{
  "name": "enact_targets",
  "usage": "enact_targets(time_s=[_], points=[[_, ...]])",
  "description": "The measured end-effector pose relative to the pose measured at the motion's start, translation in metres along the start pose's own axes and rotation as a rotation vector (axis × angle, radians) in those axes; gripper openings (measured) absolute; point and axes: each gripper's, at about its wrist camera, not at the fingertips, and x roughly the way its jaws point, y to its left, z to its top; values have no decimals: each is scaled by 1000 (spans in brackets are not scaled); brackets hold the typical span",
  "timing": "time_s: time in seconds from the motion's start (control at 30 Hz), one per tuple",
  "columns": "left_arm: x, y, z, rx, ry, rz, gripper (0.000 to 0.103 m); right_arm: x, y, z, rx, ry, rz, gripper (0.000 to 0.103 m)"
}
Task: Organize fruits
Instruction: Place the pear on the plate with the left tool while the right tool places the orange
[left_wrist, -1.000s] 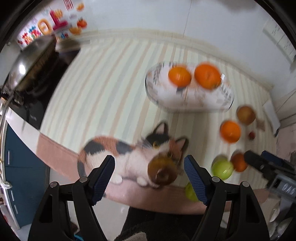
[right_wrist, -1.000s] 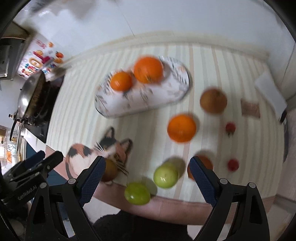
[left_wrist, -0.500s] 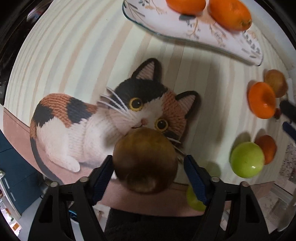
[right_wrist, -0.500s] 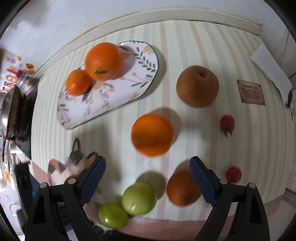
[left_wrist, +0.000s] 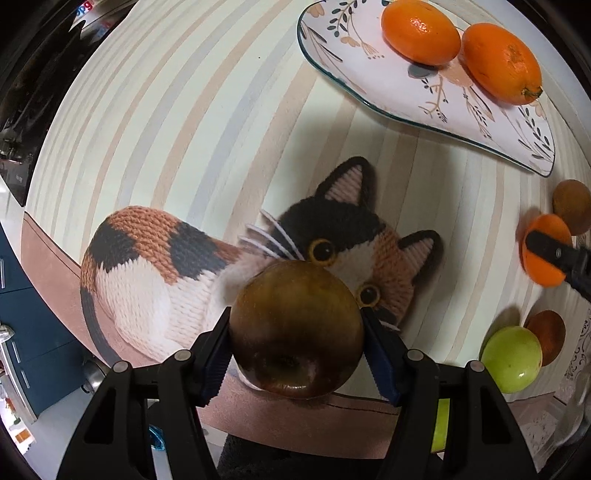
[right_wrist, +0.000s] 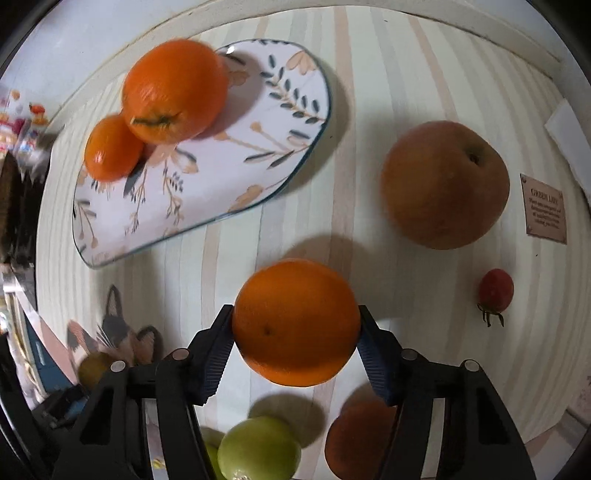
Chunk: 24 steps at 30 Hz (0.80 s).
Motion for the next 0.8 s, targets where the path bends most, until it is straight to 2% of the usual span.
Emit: enact_targets(time_s=[0.13,0.27,0.5,0.7,0.8], points=[[0,-7,0,0,5,-1,63,7,15,-15,-58,55,48,66],[10,-4,8,2,38,-2,63,9,23,-21,-90,41,23,66],[17,-5,7,-8,19,0,62,10,19,-26,-96,55,35,66],[-2,-11,8,-5,-5,-7,62,2,11,-25,-106,45,44,65],[-13,-11,11,-5,-28,-38,62,-11,10,-22,-95,29,74,65]])
